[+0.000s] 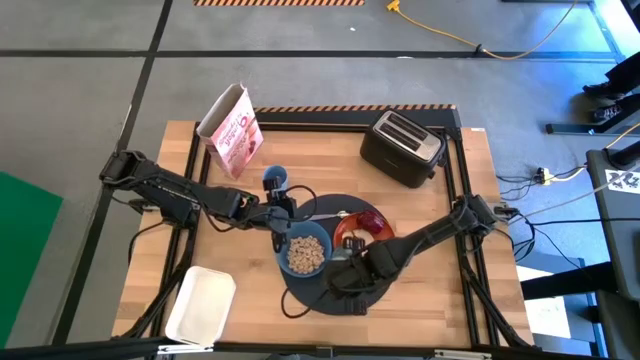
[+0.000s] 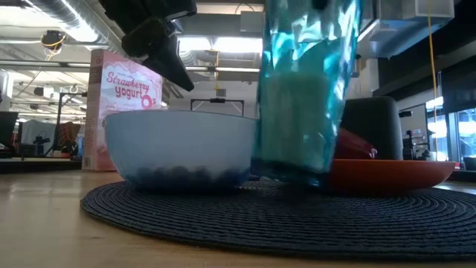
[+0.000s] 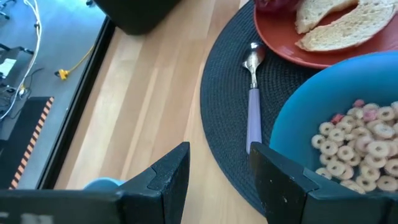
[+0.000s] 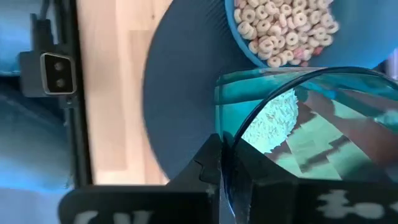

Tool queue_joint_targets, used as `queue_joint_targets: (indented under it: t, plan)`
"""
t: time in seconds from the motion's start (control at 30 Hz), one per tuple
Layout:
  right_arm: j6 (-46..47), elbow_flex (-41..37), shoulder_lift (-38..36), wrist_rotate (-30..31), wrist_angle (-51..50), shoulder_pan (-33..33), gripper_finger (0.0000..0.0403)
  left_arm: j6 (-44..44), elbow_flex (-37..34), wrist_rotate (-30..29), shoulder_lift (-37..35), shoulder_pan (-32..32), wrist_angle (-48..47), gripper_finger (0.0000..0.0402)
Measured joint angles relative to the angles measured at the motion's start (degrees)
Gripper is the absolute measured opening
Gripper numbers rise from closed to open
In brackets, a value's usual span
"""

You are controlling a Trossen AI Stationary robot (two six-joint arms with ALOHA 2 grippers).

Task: Arrange a breakfast setting
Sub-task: Put the transparent blue glass on the mat, then return to Home Position

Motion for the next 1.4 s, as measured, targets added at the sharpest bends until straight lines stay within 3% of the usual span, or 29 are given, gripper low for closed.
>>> queue_joint_targets:
  t: [0.43, 0.67, 0.93, 1.03, 1.17, 1.27, 1.4]
  plan:
    - [-1.96, 0.02, 0.57, -0.62, 0.93, 0.15, 0.0053, -0.45, 0.01, 0.01, 0.00, 0.00, -0.35, 0.0163]
    - [-2.14, 0.08, 0.15, -1.56, 0.60, 0.18, 0.0153, 0.20, 0.00, 0.03, 0.00, 0.00, -1.35, 0.0163]
    - [-2.55, 6.56, 0.11, 0.72, -6.58, 0.70, 0.0269, 1.08, 0.02, 0.06, -1.32, 0.00, -1.43, 0.0163]
    - [-5.34, 10.24, -1.08, 7.75, -9.98, 2.20, 0.0281, 3.25, 0.02, 0.16, -3.70, -0.16, 0.35, 0.0163]
    - [-6.97, 11.22, -6.58, 23.20, -10.83, 4.60, 0.0273, 7.75, -0.08, 0.58, -8.97, -0.58, 5.79, 0.0163]
    - [-6.78, 8.32, -13.02, 33.81, -10.91, 5.99, 0.0260, 12.14, -3.35, 1.45, -14.38, -0.83, 13.72, 0.0163]
    - [-5.08, -0.54, -22.29, 43.43, -6.81, 7.39, 0.0243, 18.07, -12.65, 7.44, -22.33, 0.32, 28.30, 0.0163]
